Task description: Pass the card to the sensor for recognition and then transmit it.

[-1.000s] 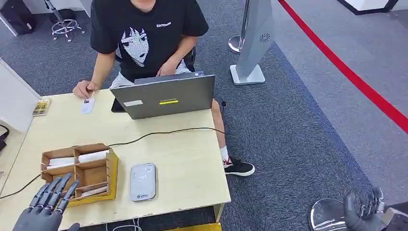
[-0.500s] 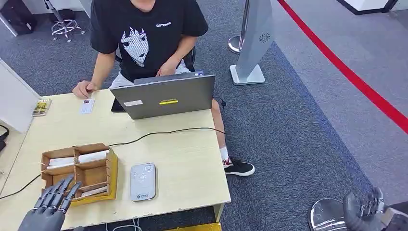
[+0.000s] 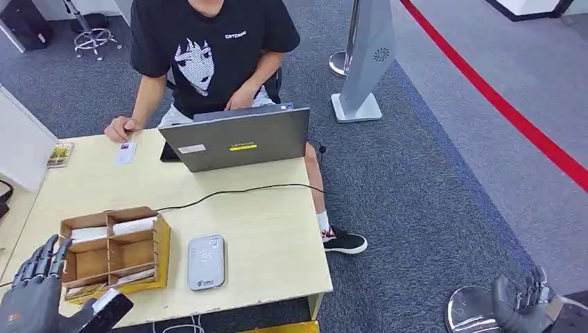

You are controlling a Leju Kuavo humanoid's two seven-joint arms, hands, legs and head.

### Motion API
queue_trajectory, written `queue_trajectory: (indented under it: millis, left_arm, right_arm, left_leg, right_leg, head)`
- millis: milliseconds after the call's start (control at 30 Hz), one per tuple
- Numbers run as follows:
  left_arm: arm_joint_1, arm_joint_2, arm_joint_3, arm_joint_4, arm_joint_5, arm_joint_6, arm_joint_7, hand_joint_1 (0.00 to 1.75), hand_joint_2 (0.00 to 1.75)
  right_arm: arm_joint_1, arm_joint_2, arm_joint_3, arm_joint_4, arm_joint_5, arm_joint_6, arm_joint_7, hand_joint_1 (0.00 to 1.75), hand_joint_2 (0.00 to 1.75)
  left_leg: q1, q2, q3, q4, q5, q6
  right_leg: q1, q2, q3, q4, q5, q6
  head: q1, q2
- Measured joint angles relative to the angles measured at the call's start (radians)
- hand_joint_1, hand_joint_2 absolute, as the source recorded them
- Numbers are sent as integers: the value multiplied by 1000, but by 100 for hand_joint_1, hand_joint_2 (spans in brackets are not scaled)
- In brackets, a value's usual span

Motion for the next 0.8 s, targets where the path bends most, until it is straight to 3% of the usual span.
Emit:
queue_trajectory:
  millis: [167, 333, 600, 800]
  left_arm:
    - [-38, -65, 73, 16, -28, -13, -24, 0, 175]
    - [-57, -99, 90, 26, -37, -28, -30, 0, 175]
    - [-54, -116, 90, 43, -47, -53, -54, 0, 175]
    - [-33, -92, 36, 67, -36, -71, -82, 0, 175]
  right_arm:
    - [4, 0, 47, -5, 21, -18, 0, 0, 175]
    - [25, 0, 139, -31, -9, -58, 20, 0, 175]
    - [69, 3, 221, -55, -45, -84, 23, 0, 175]
    - [78, 6, 240, -55, -51, -108, -6, 0, 175]
  left_leg:
    - [0, 0, 0, 0, 0, 0]
    - [0, 0, 0, 0, 0, 0]
    - [0, 0, 0, 0, 0, 0]
    - [0, 0, 0, 0, 0, 0]
  right_leg:
    - [0, 0, 0, 0, 0, 0]
    - [0, 0, 0, 0, 0, 0]
    - [0, 0, -1, 0, 0, 0]
    - [0, 0, -1, 0, 0, 0]
  head:
    - [0, 0]
    - [0, 0]
    - [0, 0]
    - [0, 0]
